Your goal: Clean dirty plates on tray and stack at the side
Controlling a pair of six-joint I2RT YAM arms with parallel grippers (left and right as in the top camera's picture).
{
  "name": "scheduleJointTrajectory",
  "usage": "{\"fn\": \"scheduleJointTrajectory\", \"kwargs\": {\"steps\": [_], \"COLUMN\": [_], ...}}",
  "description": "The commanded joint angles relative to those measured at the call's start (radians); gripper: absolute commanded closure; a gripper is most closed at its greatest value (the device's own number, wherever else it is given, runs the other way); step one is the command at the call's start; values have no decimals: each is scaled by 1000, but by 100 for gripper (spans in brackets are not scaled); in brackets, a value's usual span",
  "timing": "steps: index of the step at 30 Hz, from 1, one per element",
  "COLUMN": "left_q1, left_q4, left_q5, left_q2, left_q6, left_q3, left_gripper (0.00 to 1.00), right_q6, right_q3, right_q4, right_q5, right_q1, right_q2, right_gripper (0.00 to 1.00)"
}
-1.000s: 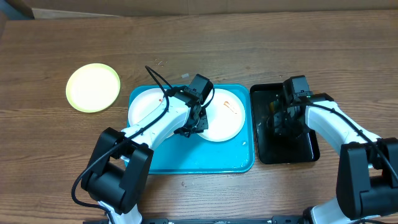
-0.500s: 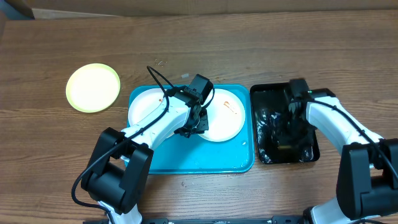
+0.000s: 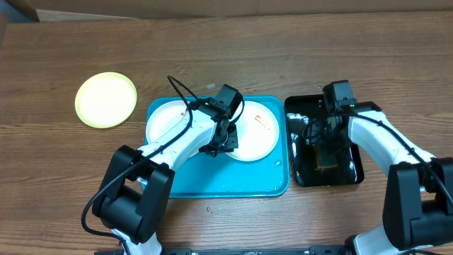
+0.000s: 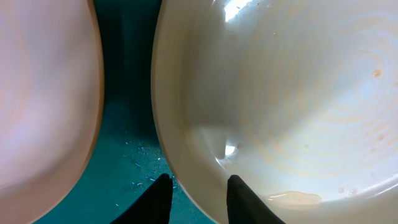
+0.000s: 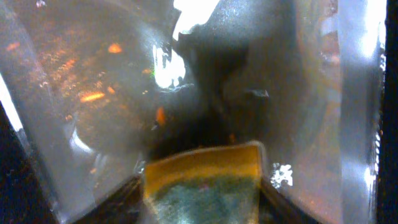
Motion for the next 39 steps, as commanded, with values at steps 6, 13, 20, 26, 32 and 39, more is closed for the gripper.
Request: {"fn": "scheduleJointTrajectory", "kwargs": {"steps": [6,13,20,26,32,39], "left_q1": [-2,-2,-2,-2,2,33], "left_q4": [16,37,33,37,41,32], "left_q5": [-15,-27,-90,-91,-117,-134], "left_q2": [16,16,16,16,16,16], "left_q6": [24,124,124,120,184,223], "left_q3": [-7,-7,-8,-12,-12,-12], "left_gripper": [66,71,69,73,80,89], "right_q6": [0,0,0,0,0,0], "right_q3": [-20,77,82,82,82,82], "right_q4": [45,-58,-142,-152,-154,-160], "right_q5": [13,13,13,13,13,13], "right_q1": [-2,-2,-2,-2,-2,-2], "right_q2": [-21,-21,-21,-21,-21,-21], "right_gripper": [86,24,17,16,16,16]}}
